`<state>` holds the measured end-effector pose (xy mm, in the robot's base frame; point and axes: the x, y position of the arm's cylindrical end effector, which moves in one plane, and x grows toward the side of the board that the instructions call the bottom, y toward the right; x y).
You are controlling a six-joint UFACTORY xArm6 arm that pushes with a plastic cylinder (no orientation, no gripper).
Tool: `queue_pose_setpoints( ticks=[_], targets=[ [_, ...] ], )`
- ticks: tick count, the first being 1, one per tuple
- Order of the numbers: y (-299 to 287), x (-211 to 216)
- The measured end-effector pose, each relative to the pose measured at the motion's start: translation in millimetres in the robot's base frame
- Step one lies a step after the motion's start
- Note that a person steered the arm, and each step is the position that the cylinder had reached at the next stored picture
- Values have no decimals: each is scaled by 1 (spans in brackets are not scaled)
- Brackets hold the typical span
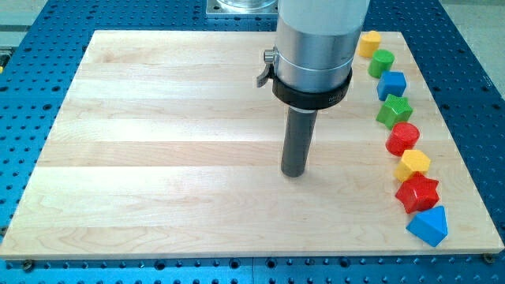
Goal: Separate the green star from the vertical line of the blocks
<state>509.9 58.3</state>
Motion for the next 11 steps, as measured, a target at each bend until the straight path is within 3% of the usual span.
queue_pose_setpoints(
  ticks=[2, 4, 5, 6, 8, 9, 11],
  targets=[
    [0, -10],
    [-13, -195],
    [32, -273],
    [66, -318],
    [235, -306],
    [285, -268],
    [279, -95]
  ],
)
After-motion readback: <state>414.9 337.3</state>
